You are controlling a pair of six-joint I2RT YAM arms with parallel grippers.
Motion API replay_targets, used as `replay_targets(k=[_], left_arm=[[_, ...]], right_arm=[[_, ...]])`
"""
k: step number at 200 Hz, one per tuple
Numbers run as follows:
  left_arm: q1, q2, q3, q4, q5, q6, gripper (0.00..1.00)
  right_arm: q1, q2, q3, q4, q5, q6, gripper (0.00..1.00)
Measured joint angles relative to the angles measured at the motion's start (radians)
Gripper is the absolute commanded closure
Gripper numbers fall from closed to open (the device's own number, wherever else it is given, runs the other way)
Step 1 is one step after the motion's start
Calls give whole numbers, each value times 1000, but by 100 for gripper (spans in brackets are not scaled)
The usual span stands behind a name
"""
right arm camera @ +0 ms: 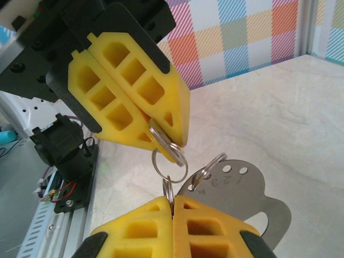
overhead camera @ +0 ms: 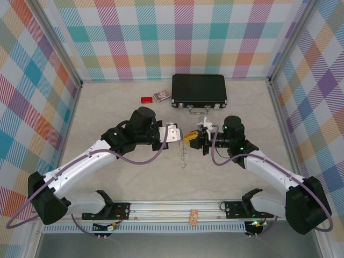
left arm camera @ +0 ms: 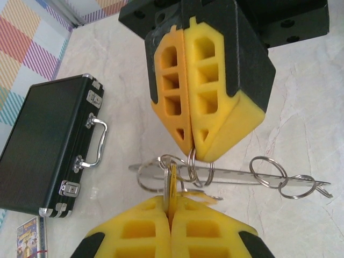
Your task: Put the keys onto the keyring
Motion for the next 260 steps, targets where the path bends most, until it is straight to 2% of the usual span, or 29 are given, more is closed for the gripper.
replay_targets(k=[38, 128, 132, 141, 163, 196, 260], left_arm=[[0, -9, -14, 10, -20, -19, 100], [-2, -40, -66, 41, -24, -70, 100], [-2, -40, -66, 40, -24, -71, 100], [-2, -40, -64, 35, -22, -72, 100], [-1, -39, -20, -31, -27, -65, 100], [-1, -26, 51, -74, -26, -27, 100], [-1, -8, 54, -98, -22, 14, 100]], right_arm=[[-14, -34, -44, 99, 39, 58, 100], [-14, -89, -78, 166, 85, 118, 100], [-14, -89, -78, 166, 86, 118, 96], [-14, -89, -78, 166, 88, 120, 80], [-27, -89, -79, 163, 114, 117, 70], [-33, -98, -80, 108, 134, 93, 65], [-33, -56, -35, 29, 105, 41, 62]])
